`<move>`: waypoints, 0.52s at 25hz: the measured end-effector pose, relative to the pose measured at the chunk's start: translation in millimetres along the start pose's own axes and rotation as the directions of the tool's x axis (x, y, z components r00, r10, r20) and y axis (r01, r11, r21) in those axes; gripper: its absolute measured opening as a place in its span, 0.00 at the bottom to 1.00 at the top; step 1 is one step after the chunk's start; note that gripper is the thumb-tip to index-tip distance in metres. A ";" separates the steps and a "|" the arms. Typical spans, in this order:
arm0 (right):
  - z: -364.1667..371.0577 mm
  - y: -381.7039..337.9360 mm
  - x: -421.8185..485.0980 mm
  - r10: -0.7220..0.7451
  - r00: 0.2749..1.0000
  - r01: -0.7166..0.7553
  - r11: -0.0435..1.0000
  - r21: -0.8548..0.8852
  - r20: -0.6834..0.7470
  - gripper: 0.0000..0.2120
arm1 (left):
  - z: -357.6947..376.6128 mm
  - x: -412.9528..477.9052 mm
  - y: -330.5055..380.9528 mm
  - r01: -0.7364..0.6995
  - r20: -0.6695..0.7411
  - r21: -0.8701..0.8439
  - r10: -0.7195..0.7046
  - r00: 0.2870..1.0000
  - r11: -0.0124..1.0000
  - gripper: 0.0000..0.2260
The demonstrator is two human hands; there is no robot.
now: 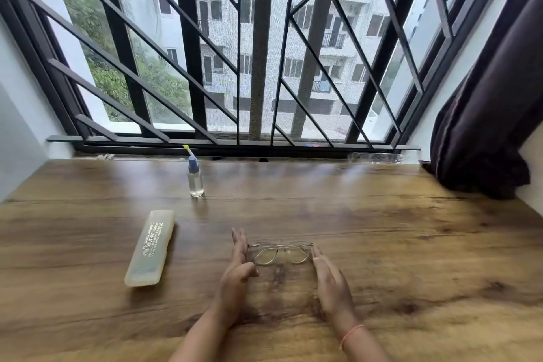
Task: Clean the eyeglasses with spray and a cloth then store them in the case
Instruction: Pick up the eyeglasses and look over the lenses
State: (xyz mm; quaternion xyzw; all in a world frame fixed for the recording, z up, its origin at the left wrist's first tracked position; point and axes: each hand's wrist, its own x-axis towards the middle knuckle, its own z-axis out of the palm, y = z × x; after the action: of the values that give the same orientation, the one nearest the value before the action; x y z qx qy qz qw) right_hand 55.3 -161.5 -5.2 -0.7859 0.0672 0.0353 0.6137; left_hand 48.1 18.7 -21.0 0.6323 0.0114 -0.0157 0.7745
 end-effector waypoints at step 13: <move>5.6 7.8 -12.0 -0.190 0.950 0.166 0.980 -0.114 -0.247 0.23 | -6.2 -4.3 -1.6 -0.030 -0.060 -0.235 0.016 0.998 0.971 0.34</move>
State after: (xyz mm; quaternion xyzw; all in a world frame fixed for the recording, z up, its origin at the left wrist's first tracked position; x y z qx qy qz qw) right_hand 42.4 -157.2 -12.3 -0.8140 0.0733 -0.1193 0.5638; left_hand 43.7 24.5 -23.6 0.5360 0.0282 0.0131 0.8436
